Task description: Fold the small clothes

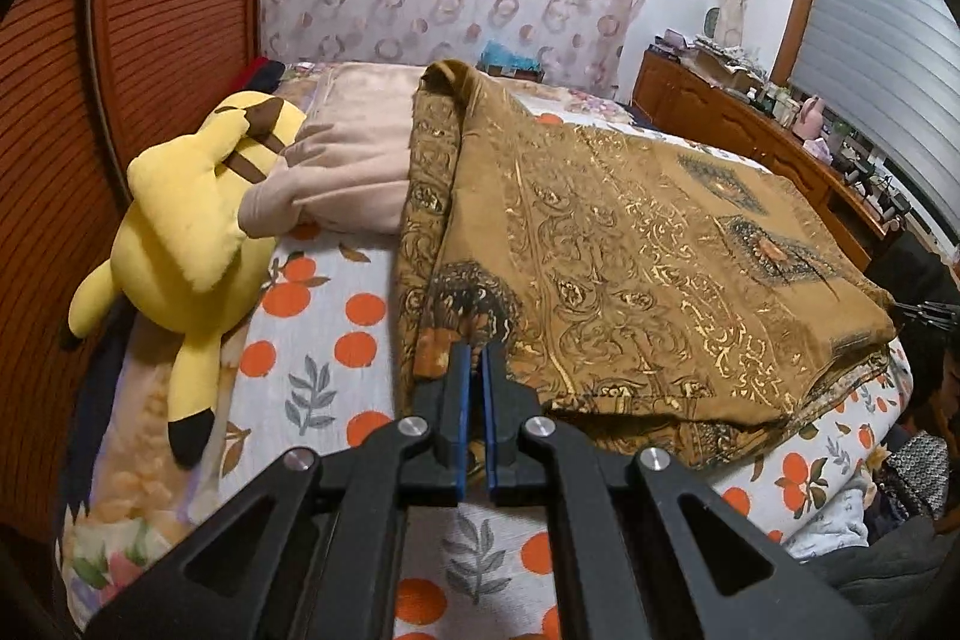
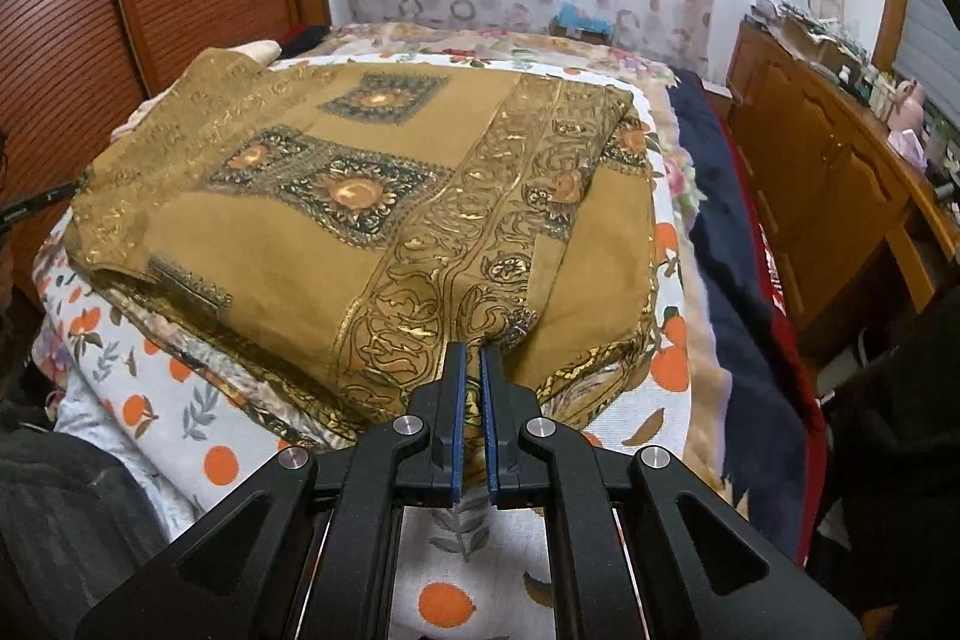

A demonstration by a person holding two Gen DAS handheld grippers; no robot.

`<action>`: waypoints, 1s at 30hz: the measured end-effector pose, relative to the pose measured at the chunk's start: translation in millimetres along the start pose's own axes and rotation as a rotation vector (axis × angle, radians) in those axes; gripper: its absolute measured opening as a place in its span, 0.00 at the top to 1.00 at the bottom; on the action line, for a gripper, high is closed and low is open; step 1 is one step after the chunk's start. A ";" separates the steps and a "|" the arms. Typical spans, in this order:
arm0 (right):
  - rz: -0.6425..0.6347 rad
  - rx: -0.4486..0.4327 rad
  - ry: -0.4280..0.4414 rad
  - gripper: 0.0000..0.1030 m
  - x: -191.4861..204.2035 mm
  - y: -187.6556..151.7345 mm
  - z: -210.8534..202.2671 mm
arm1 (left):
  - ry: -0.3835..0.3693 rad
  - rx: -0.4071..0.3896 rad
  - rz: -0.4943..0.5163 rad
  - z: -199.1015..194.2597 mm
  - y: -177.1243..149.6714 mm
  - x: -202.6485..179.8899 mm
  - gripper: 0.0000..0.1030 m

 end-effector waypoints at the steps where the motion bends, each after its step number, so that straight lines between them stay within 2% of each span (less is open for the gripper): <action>1: -0.004 0.000 -0.003 0.98 1.0 -0.2 0.5 | 0.001 0.006 0.001 1.4 -0.6 -0.2 0.99; 9: -0.015 -0.019 -0.016 0.97 6.7 3.8 -1.6 | 0.024 0.059 0.018 11.9 -3.4 3.3 0.97; 11: -0.018 -0.027 -0.015 0.96 7.7 6.0 -4.2 | 0.025 0.061 0.029 12.2 -4.0 3.9 0.92; 13: -0.021 -0.036 -0.017 0.96 9.4 8.5 -7.0 | 0.036 0.062 0.036 10.7 -4.0 4.8 0.71; 15: -0.027 -0.046 -0.017 0.96 10.8 11.4 -9.9 | 0.052 0.054 0.040 7.7 -2.4 6.8 0.65; 18: -0.031 -0.062 -0.014 0.94 12.9 15.1 -12.6 | 0.090 0.050 0.042 3.4 0.3 11.8 0.63; 23: -0.044 -0.084 0.002 0.89 22.6 21.9 -13.3 | 0.088 0.060 0.033 3.4 1.9 22.6 0.61; 30: -0.049 -0.101 0.051 0.71 38.8 29.8 -6.8 | 0.028 0.104 0.008 21.4 -1.4 22.6 0.61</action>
Point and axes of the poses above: each gripper's, at about its wrist camera, not at the fingertips, and z roughly the way its jaws point, x to its left, y to its top, the point moved 4 cm from there along z, roughly the way its jaws point, and after that the axes turned 8 degrees about z, right-handed, at the moved point
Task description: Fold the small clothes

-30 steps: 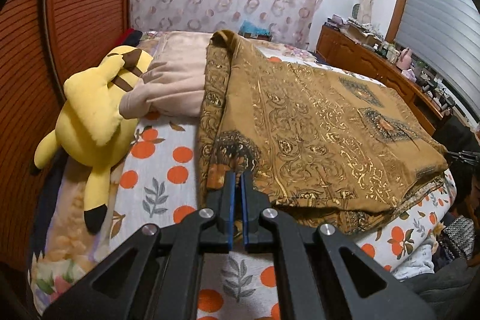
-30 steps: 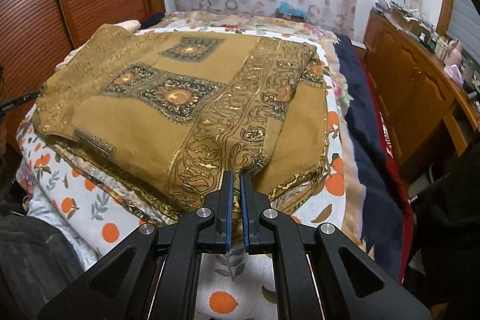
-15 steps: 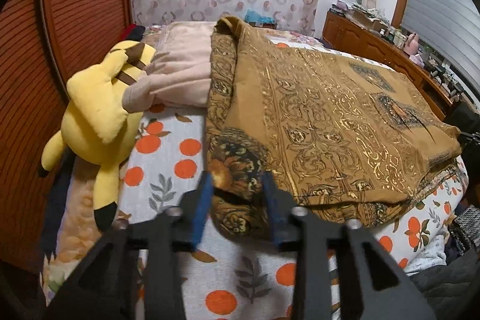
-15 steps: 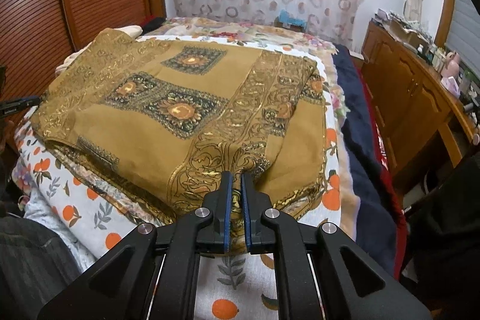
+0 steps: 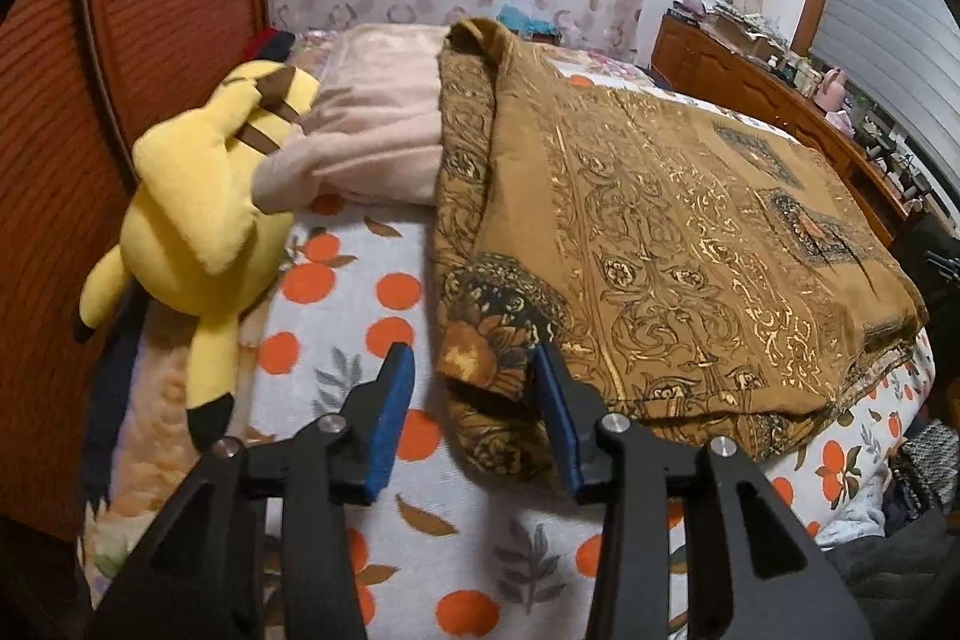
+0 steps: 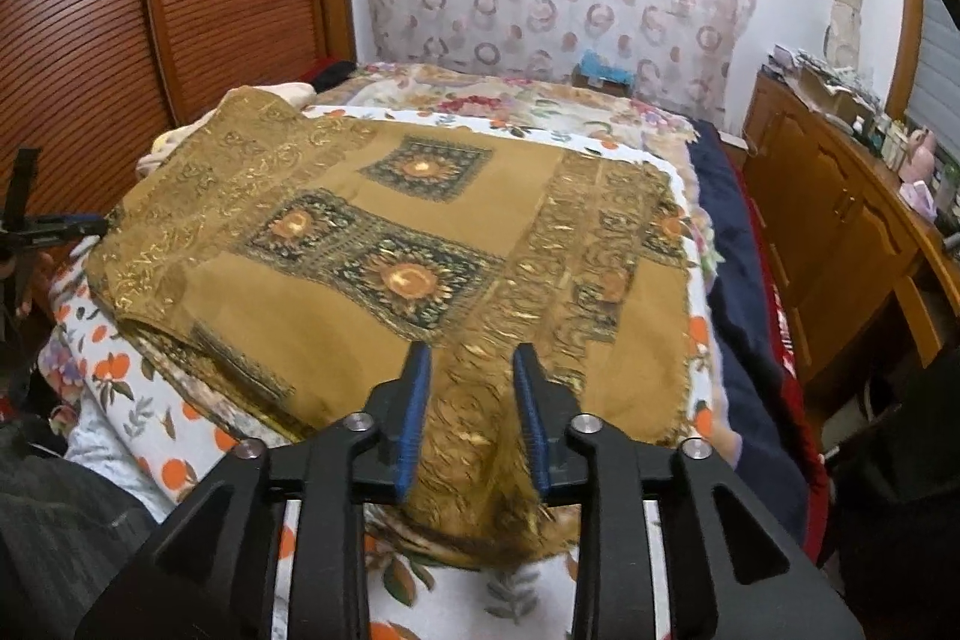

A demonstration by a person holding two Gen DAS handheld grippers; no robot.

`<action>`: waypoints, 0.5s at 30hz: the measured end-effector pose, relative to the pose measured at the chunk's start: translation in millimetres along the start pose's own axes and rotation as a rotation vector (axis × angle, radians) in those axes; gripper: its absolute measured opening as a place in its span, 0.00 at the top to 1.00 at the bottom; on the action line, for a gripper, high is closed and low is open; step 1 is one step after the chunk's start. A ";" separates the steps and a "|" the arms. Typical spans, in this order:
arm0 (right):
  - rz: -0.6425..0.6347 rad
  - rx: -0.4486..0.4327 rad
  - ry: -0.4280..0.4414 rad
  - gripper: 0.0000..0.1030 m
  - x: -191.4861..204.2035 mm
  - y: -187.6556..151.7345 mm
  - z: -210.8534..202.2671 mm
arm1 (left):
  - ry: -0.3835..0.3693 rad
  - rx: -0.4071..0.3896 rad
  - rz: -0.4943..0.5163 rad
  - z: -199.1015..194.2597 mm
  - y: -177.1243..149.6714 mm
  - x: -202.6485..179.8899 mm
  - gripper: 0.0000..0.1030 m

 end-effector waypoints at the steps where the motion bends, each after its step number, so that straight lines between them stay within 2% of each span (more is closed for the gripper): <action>1: -0.003 0.002 0.005 0.70 2.4 0.8 2.2 | 0.000 0.005 -0.003 3.2 0.8 -0.4 0.61; 8: -0.025 0.051 0.022 0.66 19.6 -6.3 33.1 | -0.006 0.018 -0.025 16.2 5.1 1.3 0.61; 15: 0.004 0.093 -0.013 0.65 20.1 -15.6 61.9 | -0.002 0.008 -0.032 20.0 5.2 1.9 0.61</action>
Point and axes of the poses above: each gripper's, at about its wrist camera, not at the fingertips, and z roughly the way its jaws point, x to its left, y to its top, the point moved 4 cm from there along z, roughly the way its jaws point, and after that the axes turned 8 degrees about z, right-handed, at the moved point
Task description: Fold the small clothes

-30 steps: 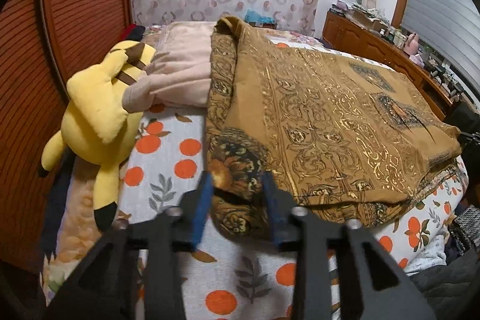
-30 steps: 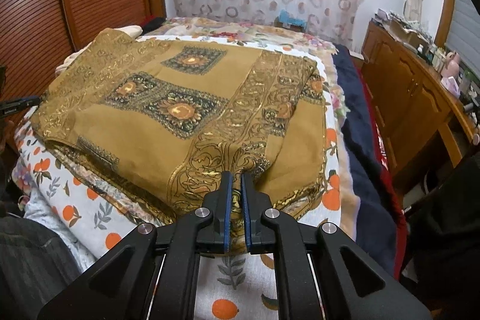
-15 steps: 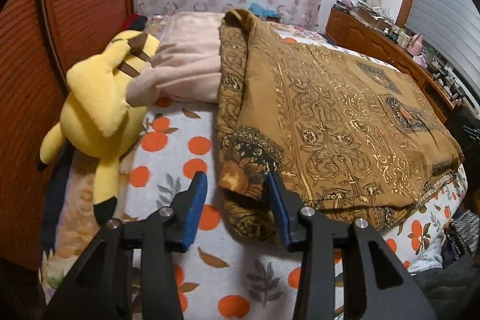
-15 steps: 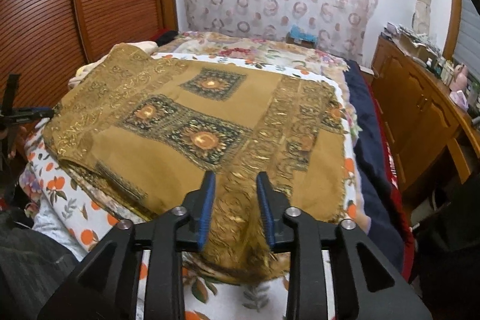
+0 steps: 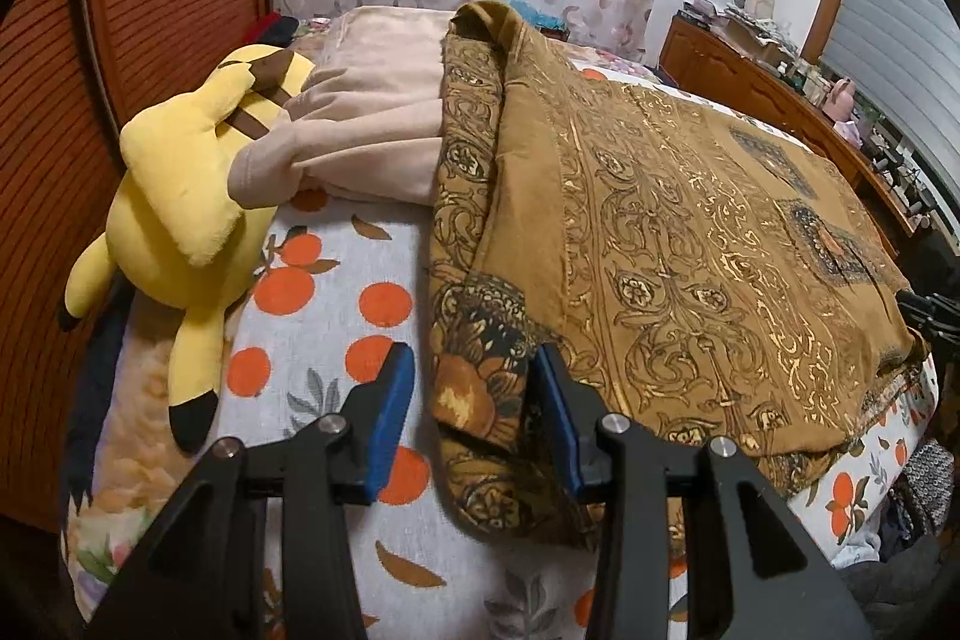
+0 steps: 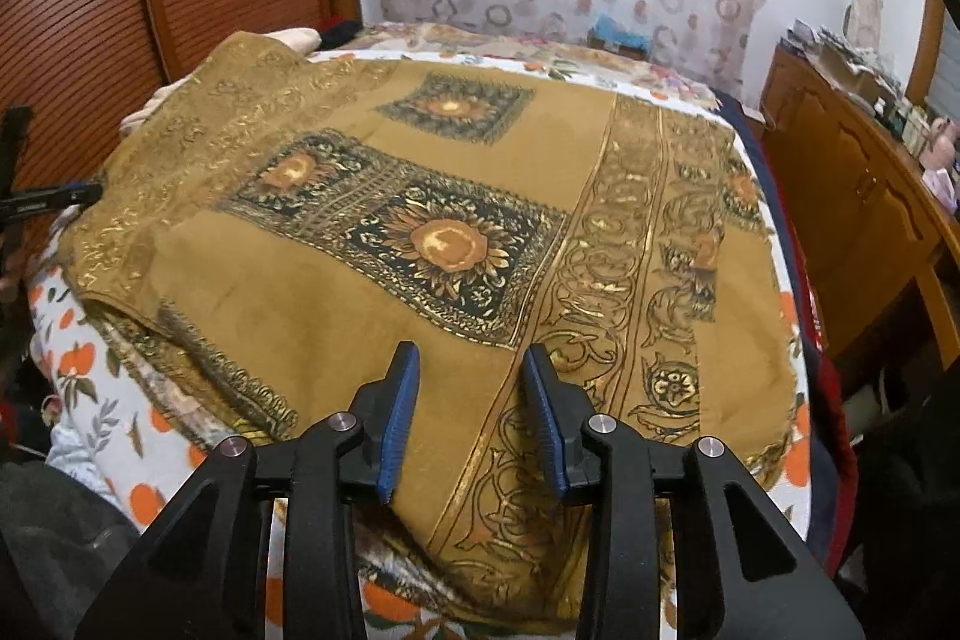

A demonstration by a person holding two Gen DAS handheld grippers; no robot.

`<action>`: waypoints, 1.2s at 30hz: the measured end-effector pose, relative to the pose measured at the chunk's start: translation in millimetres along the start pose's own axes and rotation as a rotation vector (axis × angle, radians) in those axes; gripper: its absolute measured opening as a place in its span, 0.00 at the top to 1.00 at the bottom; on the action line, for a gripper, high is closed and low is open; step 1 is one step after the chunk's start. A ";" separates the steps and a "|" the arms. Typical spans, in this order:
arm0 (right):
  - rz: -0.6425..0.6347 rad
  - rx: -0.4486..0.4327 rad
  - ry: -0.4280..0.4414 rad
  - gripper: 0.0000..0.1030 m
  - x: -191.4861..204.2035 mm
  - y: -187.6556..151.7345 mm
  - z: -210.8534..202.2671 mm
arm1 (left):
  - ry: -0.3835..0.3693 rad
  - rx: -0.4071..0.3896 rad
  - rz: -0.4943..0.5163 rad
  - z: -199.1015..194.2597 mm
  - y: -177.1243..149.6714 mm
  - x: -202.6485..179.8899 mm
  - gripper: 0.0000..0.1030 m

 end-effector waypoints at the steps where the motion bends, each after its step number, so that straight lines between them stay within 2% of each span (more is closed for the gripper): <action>1: 0.003 0.003 -0.001 0.65 -0.5 -0.7 1.0 | 0.004 -0.002 0.004 0.1 -0.1 -0.3 0.61; 7: 0.028 0.002 -0.013 0.63 -0.8 -4.4 6.0 | 0.002 -0.017 -0.006 0.0 -0.4 0.6 0.61; 12: 0.061 0.003 -0.028 0.60 -0.7 -6.2 4.9 | -0.037 -0.039 -0.019 -1.6 -2.4 0.3 0.63; 13: 0.067 0.006 -0.036 0.60 -0.2 -5.8 5.0 | -0.043 -0.043 -0.017 -1.7 -2.9 -0.5 0.75; 18: 0.081 0.020 -0.086 0.56 2.4 -4.9 5.2 | -0.091 -0.053 -0.056 -1.9 -5.7 2.5 0.93; 27: 0.081 -0.008 -0.096 0.54 1.7 -11.7 1.4 | -0.118 -0.132 -0.050 -20.8 1.8 -10.2 0.97; 33: 0.094 0.012 -0.077 0.53 -1.2 -9.0 0.6 | -0.155 -0.221 -0.006 -47.9 29.1 -35.6 0.97; 36: 0.085 -0.003 -0.084 0.54 -3.5 -5.8 -6.6 | -0.197 -0.266 0.021 -58.2 52.0 -54.5 0.97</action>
Point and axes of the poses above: each gripper's, at about its wrist camera, not at the fingertips, and z roughly the way its jaws point, x to its left, y to its top, the point moved 4 cm from there along z, roughly the way its jaws point, and after that the axes turned 8 degrees about z, right-handed, at the moved point
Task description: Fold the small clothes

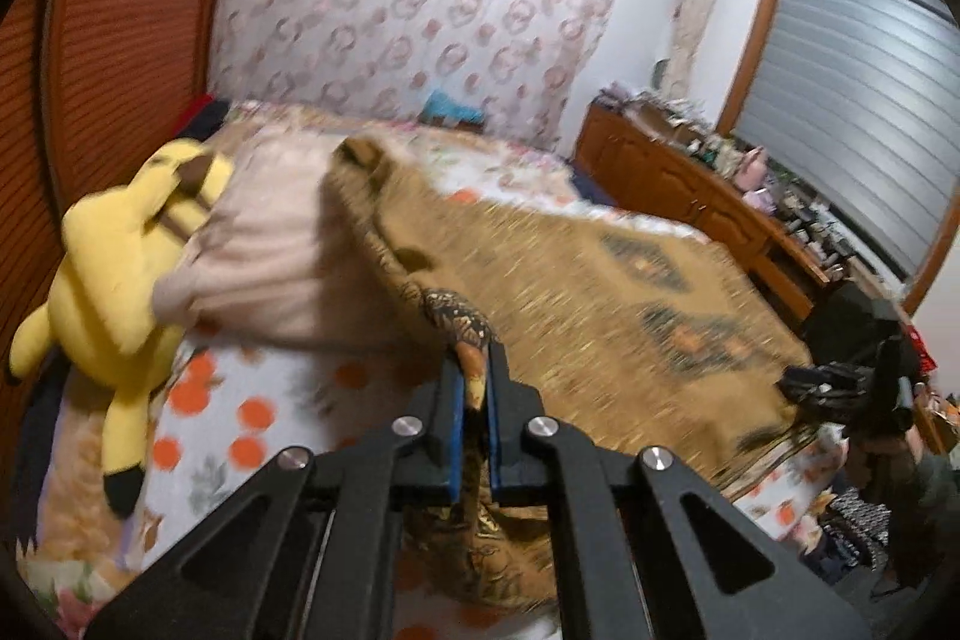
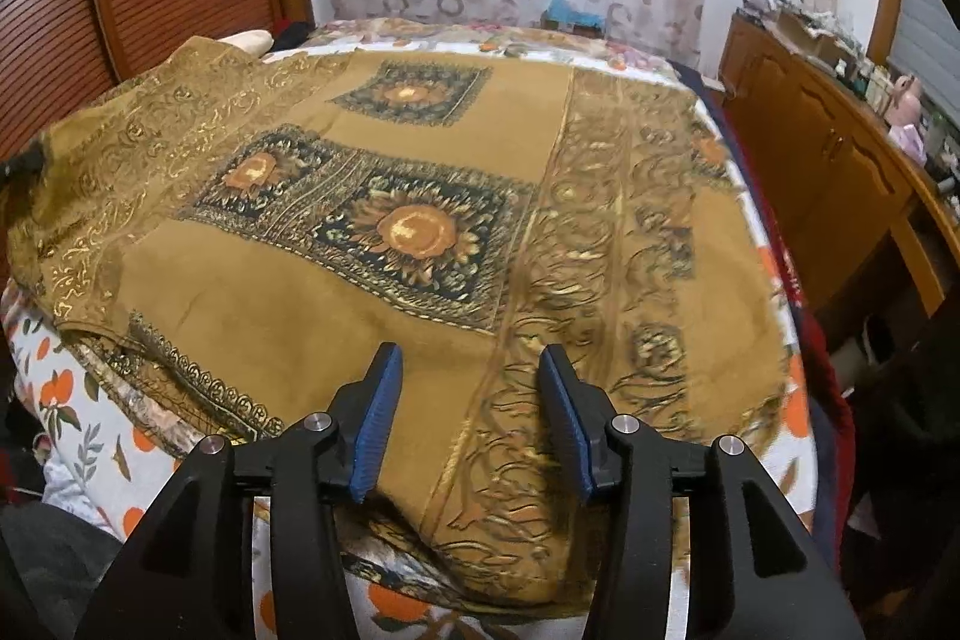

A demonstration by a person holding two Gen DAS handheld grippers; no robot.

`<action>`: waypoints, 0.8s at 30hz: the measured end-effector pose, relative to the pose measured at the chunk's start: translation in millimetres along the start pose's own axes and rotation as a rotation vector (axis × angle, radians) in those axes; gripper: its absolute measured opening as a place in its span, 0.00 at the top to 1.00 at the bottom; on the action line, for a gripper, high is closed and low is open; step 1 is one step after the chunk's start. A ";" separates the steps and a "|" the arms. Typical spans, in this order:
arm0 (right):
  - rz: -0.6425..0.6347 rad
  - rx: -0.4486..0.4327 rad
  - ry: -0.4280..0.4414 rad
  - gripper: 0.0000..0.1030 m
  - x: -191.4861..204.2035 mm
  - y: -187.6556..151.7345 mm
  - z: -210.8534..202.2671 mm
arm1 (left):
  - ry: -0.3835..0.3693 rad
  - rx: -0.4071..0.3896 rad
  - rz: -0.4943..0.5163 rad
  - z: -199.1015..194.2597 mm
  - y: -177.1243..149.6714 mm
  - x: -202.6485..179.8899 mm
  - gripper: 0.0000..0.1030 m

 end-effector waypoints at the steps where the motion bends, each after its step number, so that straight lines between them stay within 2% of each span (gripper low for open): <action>1: 0.004 -0.014 0.001 0.54 -2.6 1.3 -4.8 | -0.015 -0.009 0.008 1.4 7.1 -6.0 0.97; 6: 0.031 -0.070 -0.006 0.54 -25.6 9.8 -32.7 | -0.105 -0.034 0.062 16.4 42.9 -48.0 0.97; 12: 0.047 -0.124 -0.042 0.54 -52.4 8.6 -58.3 | -0.221 -0.024 0.155 45.3 81.2 -114.8 0.97; 24: 0.143 -0.185 -0.071 0.54 -102.9 -4.5 -90.2 | -0.426 -0.003 0.370 83.1 145.2 -273.6 0.97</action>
Point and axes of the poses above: each gripper's, at about its wrist camera, not at the fingertips, and z roughly the way its jaws point, x to its left, y to its top, the point moved 4 cm from there along z, roughly the way its jaws point, and after that the axes turned 8 degrees about z, right-handed, at the moved point
